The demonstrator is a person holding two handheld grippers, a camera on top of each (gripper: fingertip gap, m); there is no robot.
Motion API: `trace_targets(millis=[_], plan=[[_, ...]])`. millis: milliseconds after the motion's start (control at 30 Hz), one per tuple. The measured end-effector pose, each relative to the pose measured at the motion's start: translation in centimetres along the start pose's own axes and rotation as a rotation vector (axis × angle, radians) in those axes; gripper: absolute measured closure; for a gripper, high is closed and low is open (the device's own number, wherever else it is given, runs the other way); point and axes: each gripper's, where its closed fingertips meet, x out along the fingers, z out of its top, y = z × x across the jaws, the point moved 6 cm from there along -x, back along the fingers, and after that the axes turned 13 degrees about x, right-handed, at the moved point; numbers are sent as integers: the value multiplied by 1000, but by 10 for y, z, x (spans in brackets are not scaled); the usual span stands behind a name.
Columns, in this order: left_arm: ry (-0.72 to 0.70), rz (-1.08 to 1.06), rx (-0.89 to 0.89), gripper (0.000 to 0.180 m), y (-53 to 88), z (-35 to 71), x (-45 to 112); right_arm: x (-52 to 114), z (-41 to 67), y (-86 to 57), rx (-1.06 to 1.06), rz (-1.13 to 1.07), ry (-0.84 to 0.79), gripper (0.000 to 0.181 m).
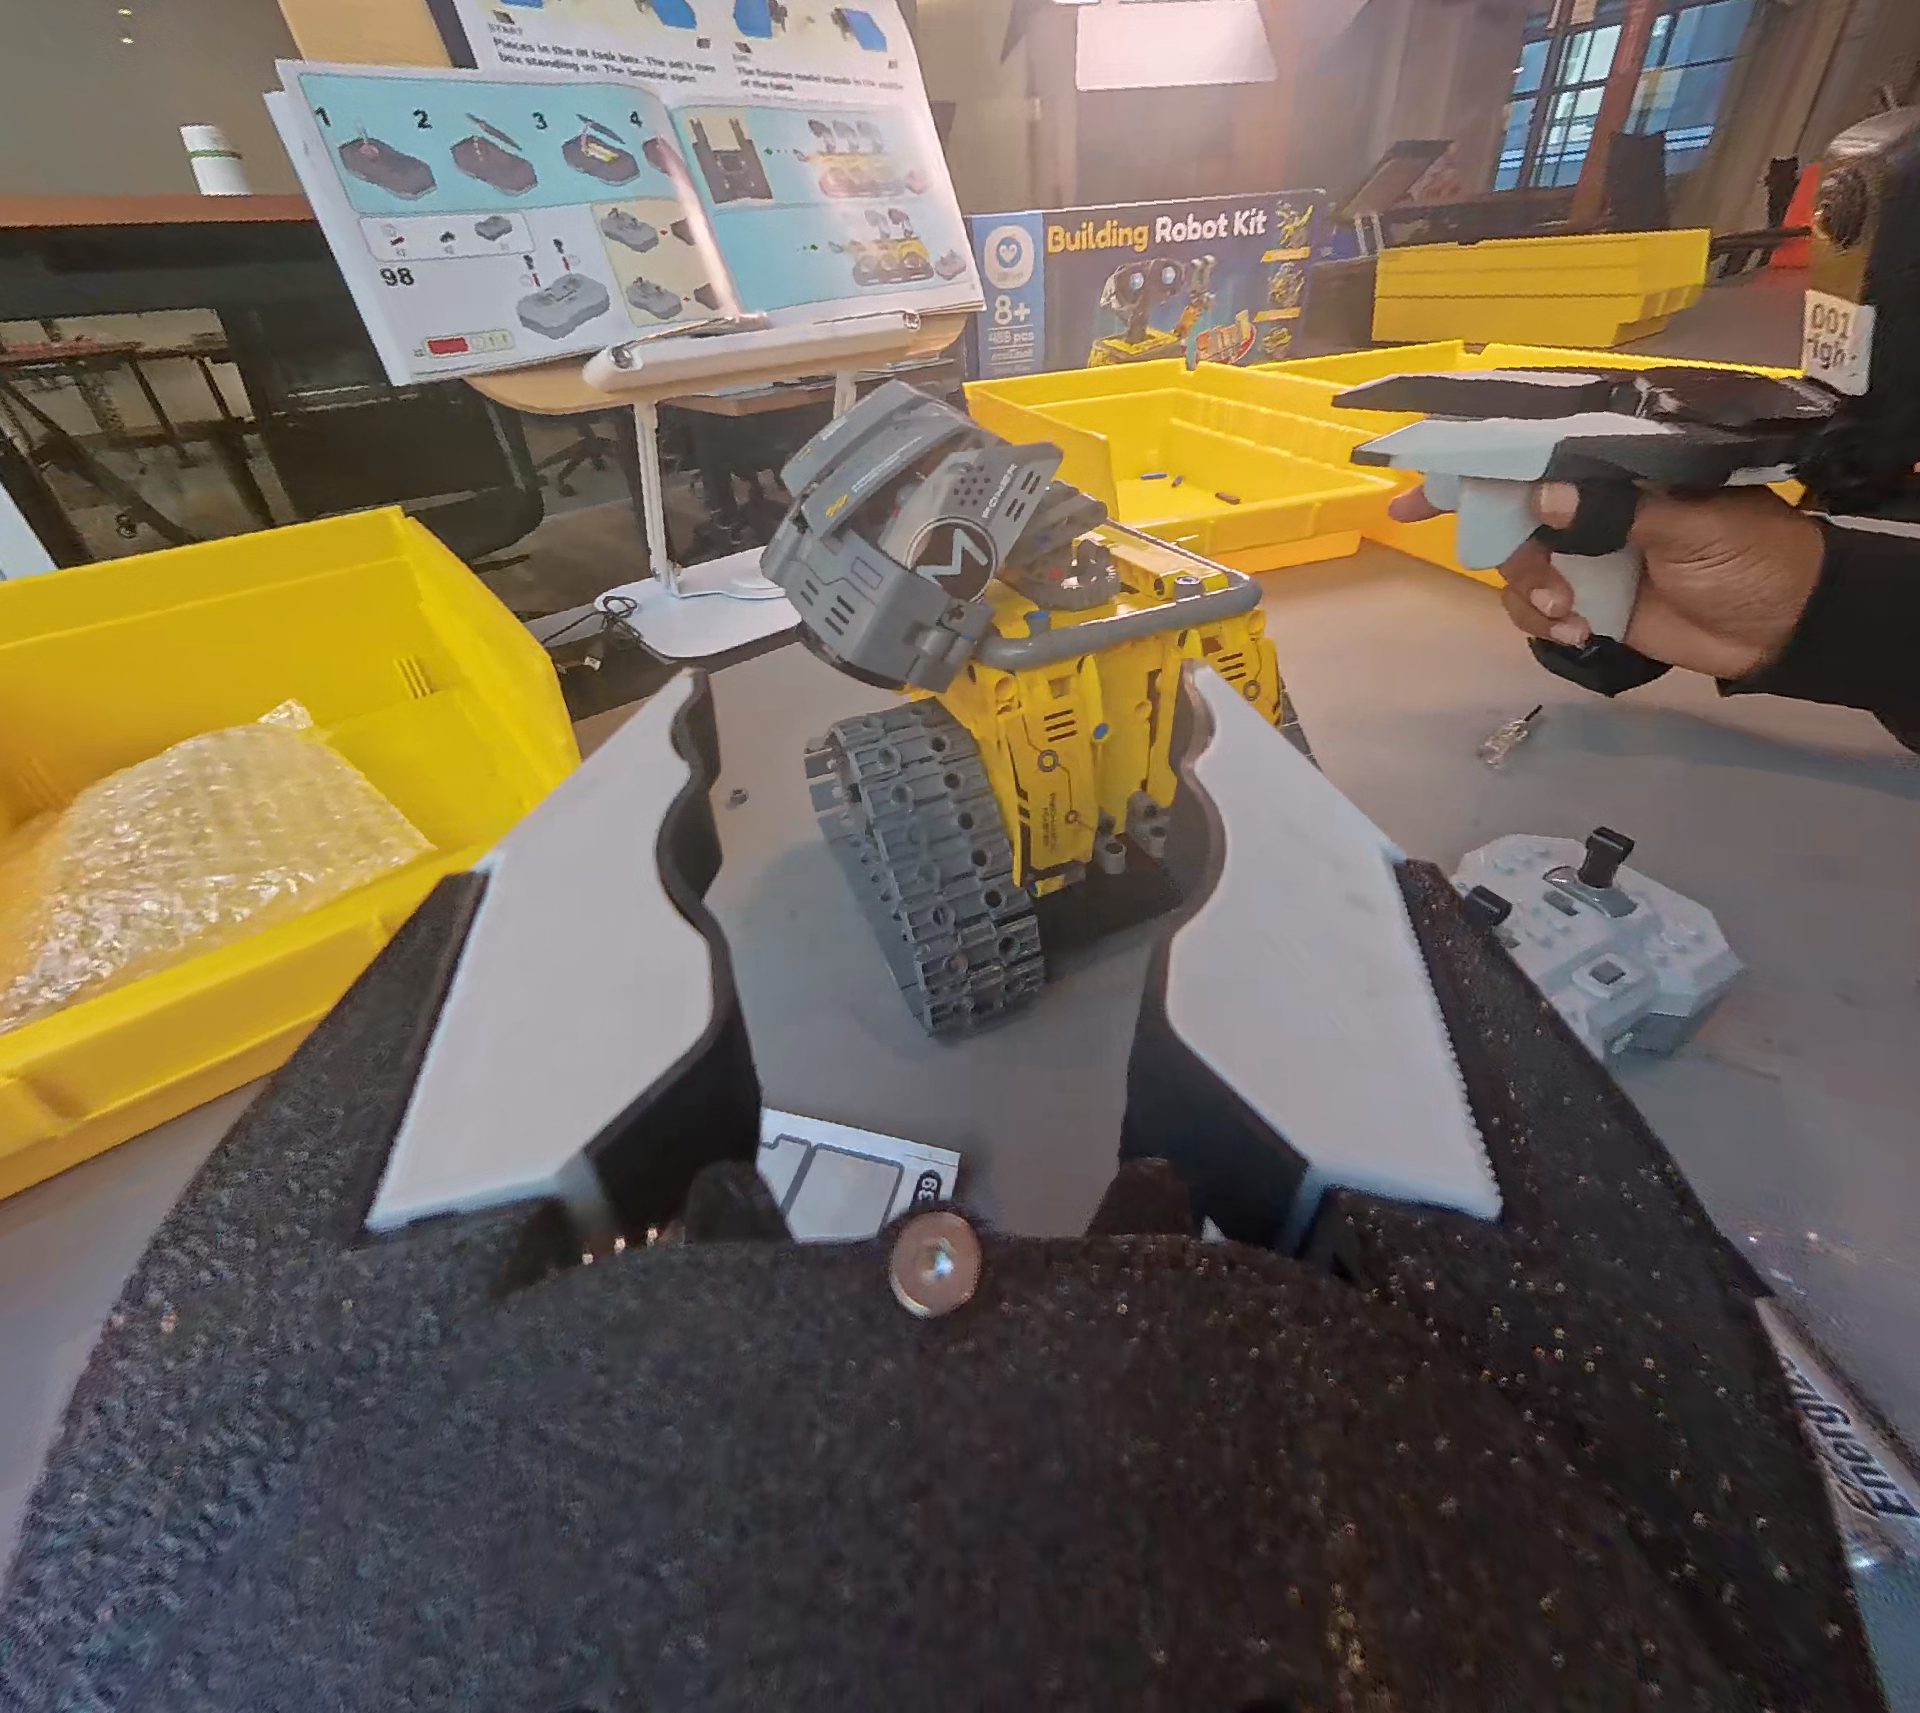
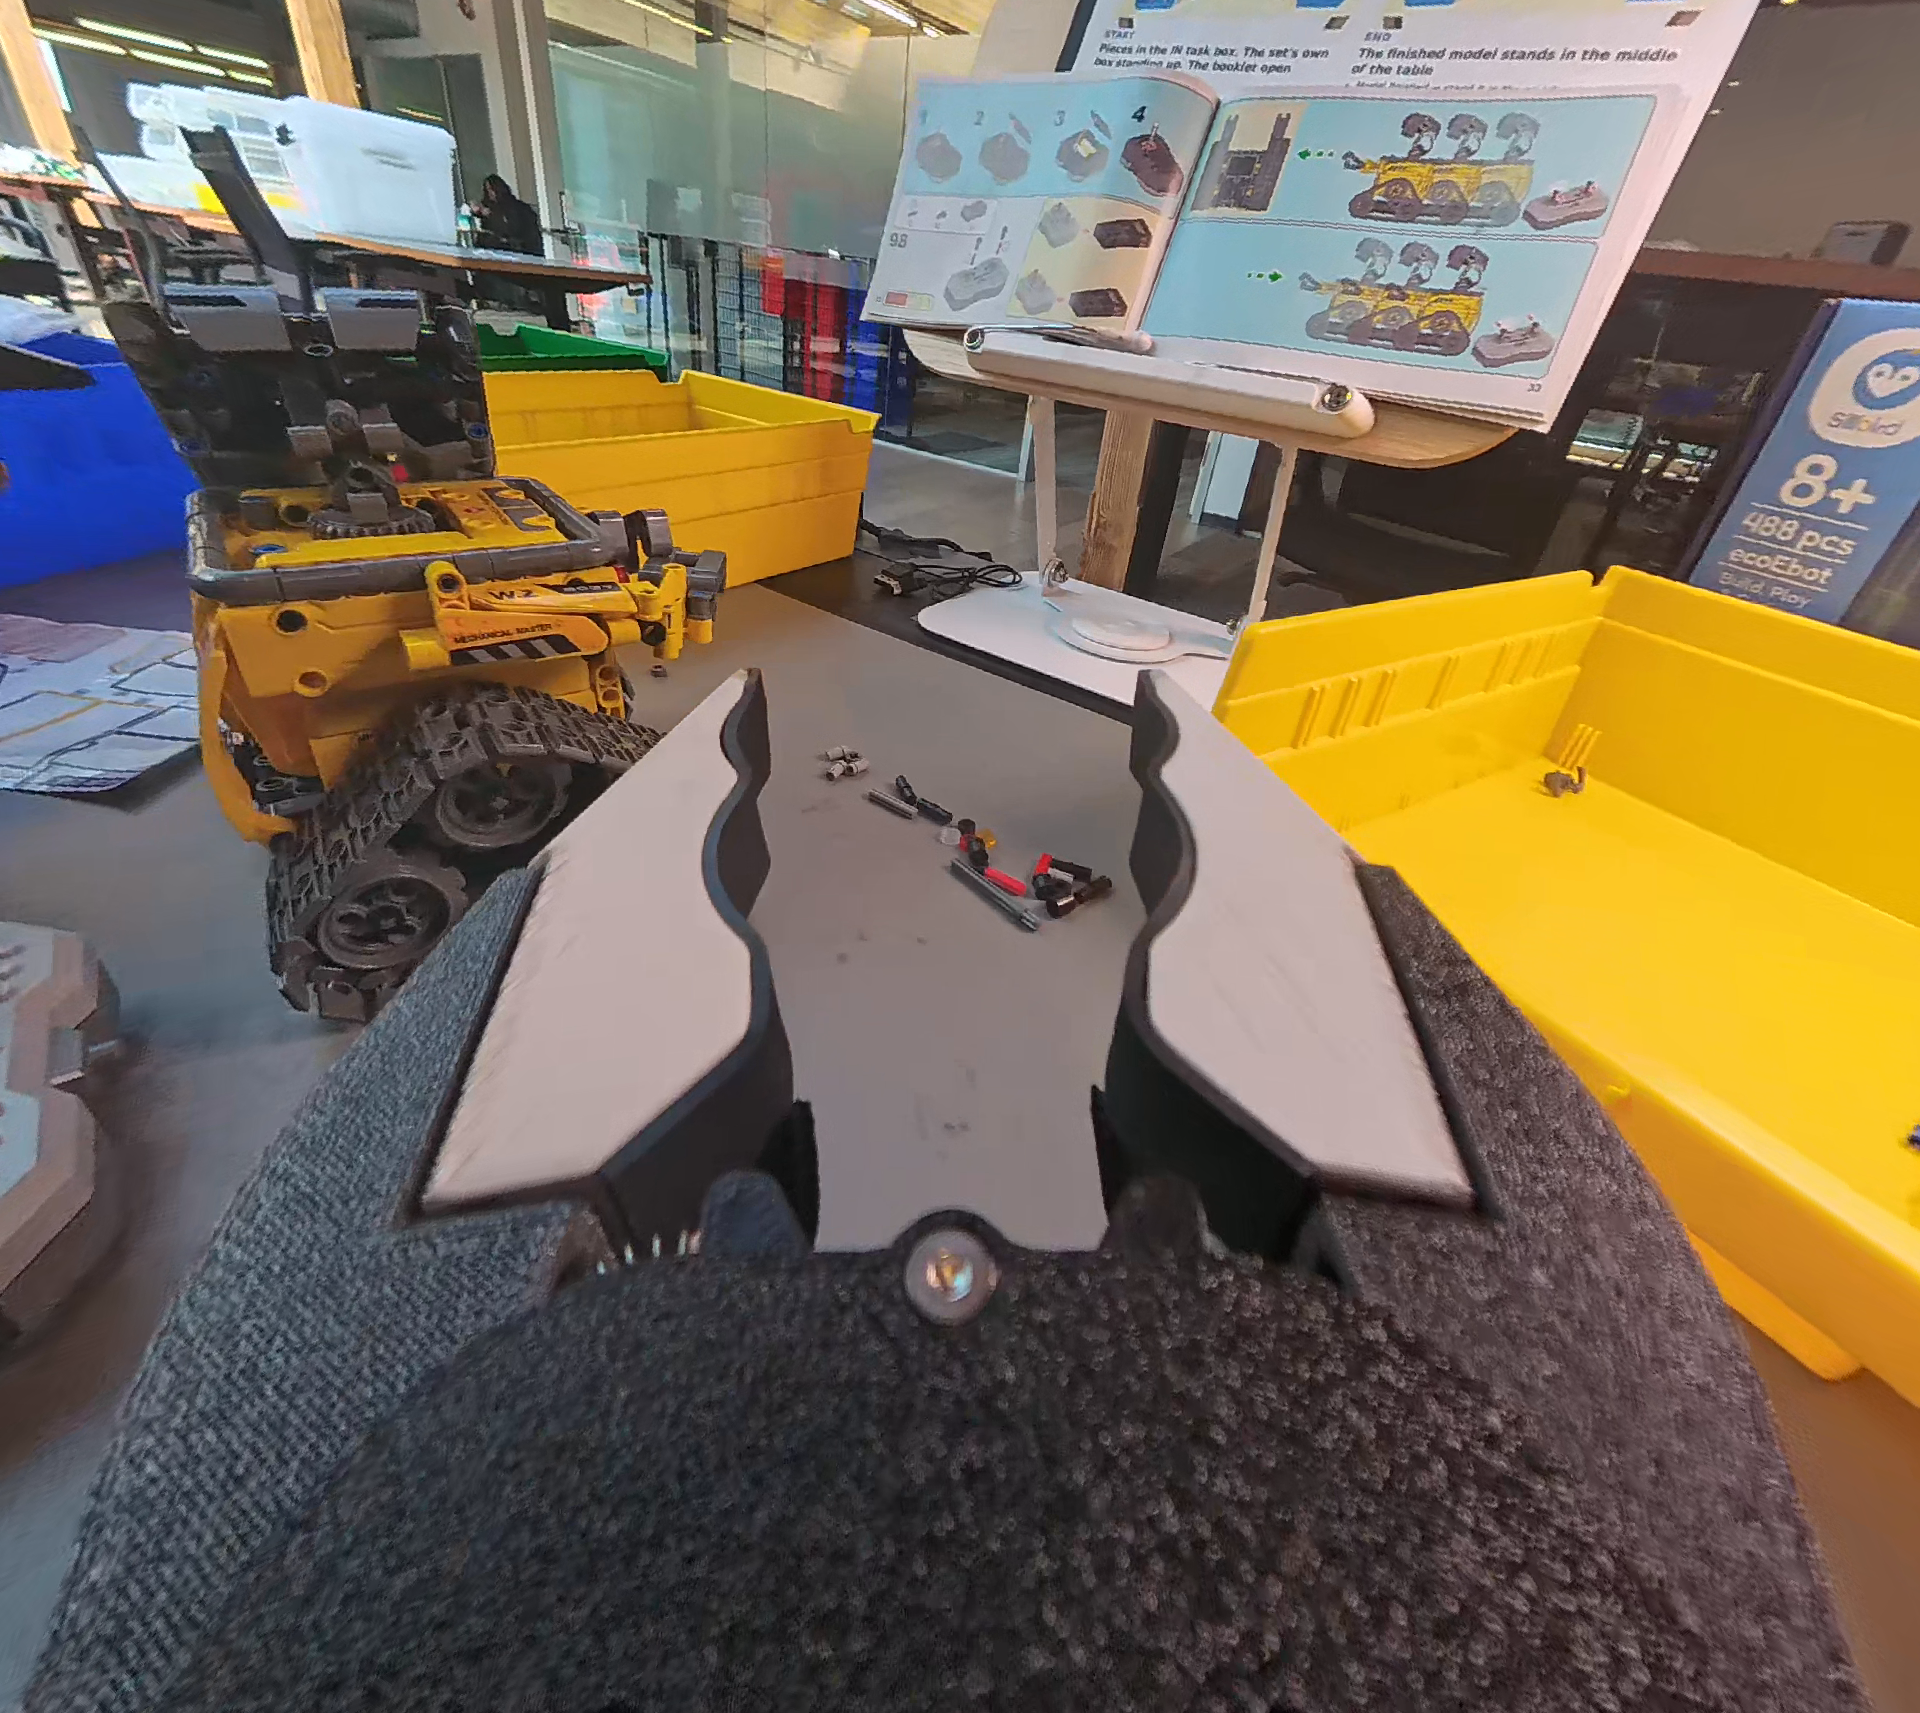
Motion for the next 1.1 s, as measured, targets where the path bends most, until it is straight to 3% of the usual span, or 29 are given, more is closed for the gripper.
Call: trace_targets(millis=[400, 500, 633, 767, 900, 1033, 1100], plan=[[99, -61, 5, 84, -5, -13, 3, 3, -5, 27, -29, 105, 40, 116], [166, -90, 11, 84, -10, -26, 12, 3, -6, 29, -41, 101, 48, 118], [240, -142, 39, 85, -15, -34, 30, 5, -2, 37, 101, 139, 36, 120], [416, -261, 62, 77, -23, -54, 57, 2, -6, 51, 66, 214, 58, 121], [524, -338, 74, 97, -24, -68, 72, 0, -7, 56, -7, 239, 70, 124], [526, -374, 24, 106, -23, -69, 70, 3, -15, 57, -39, 235, 119, 126], [486, -389, -11, 125, -21, -65, 64, 5, -19, 64, -84, 264, 145, 130]])
